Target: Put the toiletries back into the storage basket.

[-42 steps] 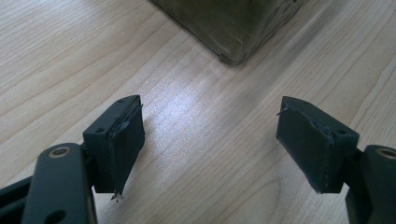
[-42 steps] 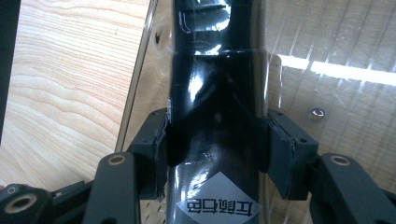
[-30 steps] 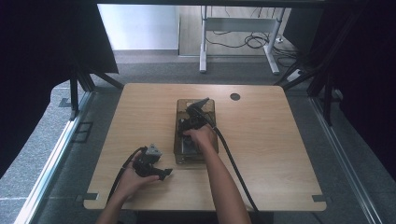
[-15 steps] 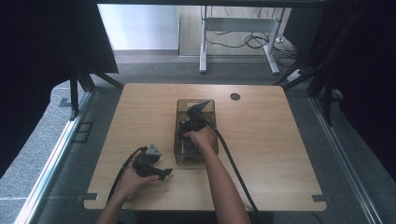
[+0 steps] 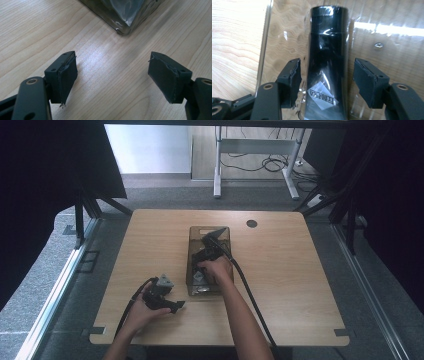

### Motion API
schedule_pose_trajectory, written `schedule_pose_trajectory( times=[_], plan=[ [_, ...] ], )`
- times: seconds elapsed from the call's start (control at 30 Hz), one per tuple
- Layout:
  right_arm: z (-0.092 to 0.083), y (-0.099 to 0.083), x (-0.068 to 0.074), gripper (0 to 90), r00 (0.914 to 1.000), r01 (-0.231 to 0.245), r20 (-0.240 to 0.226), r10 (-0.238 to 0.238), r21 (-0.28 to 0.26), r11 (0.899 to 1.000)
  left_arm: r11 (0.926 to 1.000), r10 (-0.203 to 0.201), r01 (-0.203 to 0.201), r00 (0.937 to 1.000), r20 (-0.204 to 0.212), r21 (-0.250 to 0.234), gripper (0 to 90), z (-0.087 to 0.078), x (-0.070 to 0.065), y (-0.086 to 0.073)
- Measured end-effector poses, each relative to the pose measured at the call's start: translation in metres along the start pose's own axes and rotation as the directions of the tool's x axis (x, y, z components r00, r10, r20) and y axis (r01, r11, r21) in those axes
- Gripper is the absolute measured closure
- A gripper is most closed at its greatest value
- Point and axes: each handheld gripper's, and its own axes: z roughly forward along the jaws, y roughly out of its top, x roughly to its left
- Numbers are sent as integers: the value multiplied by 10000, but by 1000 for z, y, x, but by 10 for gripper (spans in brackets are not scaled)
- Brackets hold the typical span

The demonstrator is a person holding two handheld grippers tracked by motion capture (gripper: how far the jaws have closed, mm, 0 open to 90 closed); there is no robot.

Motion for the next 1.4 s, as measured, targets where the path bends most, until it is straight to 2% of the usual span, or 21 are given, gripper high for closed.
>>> schedule_pose_trajectory(
  times=[0.2, 0.33, 0.4, 0.47, 0.6, 0.67, 0.73, 0.97, 1.0, 1.03, 1.07, 1.1, 1.2, 1.3, 1.4],
  plan=[
    [-14, -4, 0, 377, 9969, 742, 281, -735, -264, 9969, 9999, 107, -107, 9999, -28, 52, 238, 1, 0, 0],
    [-24, -9, 1, 377, 9905, 1333, 389, -1317, -433, 9901, 9999, 97, -97, 10000, -19, 60, 238, 1, 0, 0],
    [-29, -12, 1, 377, 9856, 1650, 469, -1627, -495, 9851, 10000, 91, -91, 10000, -28, 37, 238, 1, 0, 0],
    [-34, -15, 0, 377, 9762, 2110, 636, -2074, -569, 9758, 10000, 90, -90, 10000, -42, 42, 238, 1, 0, 0],
    [-45, -23, -4, 384, 9668, 2546, 438, -2519, -751, 9641, 10000, 1, 0, 10000, -48, 81, 238, 1, -1, -1],
    [-50, -29, -8, 390, 9593, 2819, 399, -2794, -857, 9556, 10000, -36, 36, 10000, -50, 89, 238, 2, -2, -1],
    [-56, -35, -11, 393, 9473, 3198, 547, -3158, -960, 9426, 10000, -41, 41, 10000, -42, 87, 238, 2, -3, -2],
    [-75, -58, -29, 407, 9245, 3810, 471, -3783, -1516, 9121, 9998, 76, -73, 9999, -124, 183, 238, 2, -3, -2],
    [-78, -62, -34, 422, 9179, 3967, 614, -3921, -1659, 9028, 9998, 84, -82, 9999, -130, 196, 238, 3, -3, -2],
    [-80, -65, -37, 427, 9175, 3977, 656, -3923, -1711, 9014, 9998, 6, -3, 9999, -121, 189, 238, 4, -4, -2],
    [-81, -68, -42, 440, 9149, 4035, 667, -3981, -1800, 8971, 9997, 93, -90, 9999, -129, 243, 237, 4, -4, -2],
    [-85, -72, -47, 438, 9156, 4000, 468, -3993, -2070, 8928, 9996, 90, -87, 9999, -121, 273, 237, 5, -4, -2],
    [-94, -83, -55, 432, 9061, 4170, 374, -4213, -2461, 8750, 9997, 56, -52, 9999, -155, 256, 236, 5, -4, -2],
    [-102, -91, -62, 432, 9016, 4205, 265, -4318, -2882, 8603, 9996, 98, -93, 9997, -207, 256, 236, 4, -3, -3],
    [-110, -101, -70, 433, 9020, 4119, 124, -4316, -3252, 8512, 9998, 41, -36, 9997, -236, 215, 236, 4, -2, -4]
  ],
)
